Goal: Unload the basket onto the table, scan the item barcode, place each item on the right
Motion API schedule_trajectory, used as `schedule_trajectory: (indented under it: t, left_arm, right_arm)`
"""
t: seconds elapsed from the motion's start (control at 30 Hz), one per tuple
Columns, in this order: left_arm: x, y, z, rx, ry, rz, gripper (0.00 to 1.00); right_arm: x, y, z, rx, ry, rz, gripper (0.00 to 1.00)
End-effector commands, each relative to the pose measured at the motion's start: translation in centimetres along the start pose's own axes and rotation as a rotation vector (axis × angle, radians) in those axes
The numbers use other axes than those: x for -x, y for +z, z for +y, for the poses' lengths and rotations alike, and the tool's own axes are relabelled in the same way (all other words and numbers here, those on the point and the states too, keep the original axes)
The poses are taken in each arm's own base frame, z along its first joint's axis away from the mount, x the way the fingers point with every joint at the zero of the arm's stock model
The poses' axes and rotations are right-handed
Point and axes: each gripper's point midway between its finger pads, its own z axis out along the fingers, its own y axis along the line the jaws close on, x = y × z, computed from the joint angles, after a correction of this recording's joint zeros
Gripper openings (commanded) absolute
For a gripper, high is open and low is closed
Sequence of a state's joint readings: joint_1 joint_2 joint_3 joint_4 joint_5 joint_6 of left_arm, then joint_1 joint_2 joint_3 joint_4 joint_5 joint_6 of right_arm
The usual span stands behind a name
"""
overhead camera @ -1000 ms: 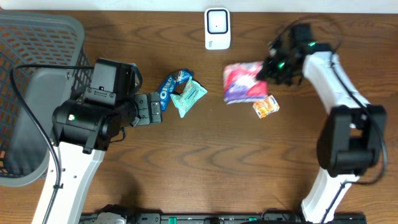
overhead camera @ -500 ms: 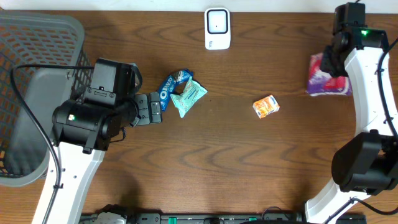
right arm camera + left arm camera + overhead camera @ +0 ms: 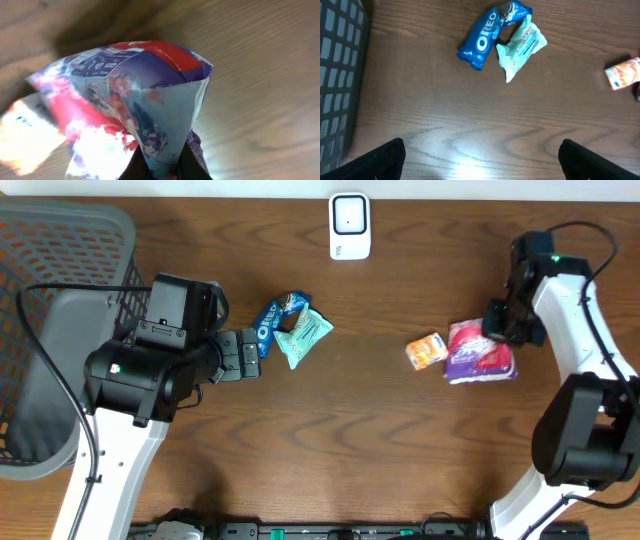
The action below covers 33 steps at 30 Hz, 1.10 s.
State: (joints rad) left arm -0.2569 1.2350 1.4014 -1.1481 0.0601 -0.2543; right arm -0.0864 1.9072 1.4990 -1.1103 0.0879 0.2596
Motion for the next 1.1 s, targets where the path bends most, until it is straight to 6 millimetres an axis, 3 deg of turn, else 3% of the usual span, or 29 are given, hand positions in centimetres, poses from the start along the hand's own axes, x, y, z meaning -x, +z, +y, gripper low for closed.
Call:
schedule_trajectory:
  t: [0.0,0.27,0.43,0.53,0.7,0.8,0.93,1.07]
  left_arm:
    - [0.1,0.0,0.4,0.015,0.002,-0.001,0.98]
    - [0.1,0.0,0.4,0.015,0.002,-0.001,0.98]
    - [0.1,0.0,0.4,0.015,0.002,-0.001,0.98]
    - [0.1,0.0,0.3,0.015,0.002,-0.001,0.98]
    - [0.1,0.0,0.4,0.015,0.002,-0.001,0.98]
    - [0.1,0.0,0.4,0.015,0.002,-0.001,0.98]
    - [0.1,0.0,0.4,0.015,0.002,-0.001,0.98]
    - [0.1,0.0,0.4,0.015,0.002,-0.001,0.98]
  right_arm:
    - [-1.4,0.9,3.8,0.171,-0.010,0.049,0.01]
    - [-0.7,-0.7,11.0,0.349,-0.087,-0.027,0.01]
    - [0.8,-4.2,11.9,0.345,-0.136,-0.084,0.01]
    - [2.4,-6.7,9.2,0.227,-0.123,-0.137,0.01]
    - [5.0,-11.2,1.1,-0.138,-0.020,-0.260,0.01]
    - [6.1,-12.8,-3.3,-0.355,0.118,-0.351,0.01]
    - [6.5,-13.0,-6.3,-0.572,0.169,-0.398,0.01]
    - [6.6,-10.7,-6.3,-0.654,0.134,-0.371,0.01]
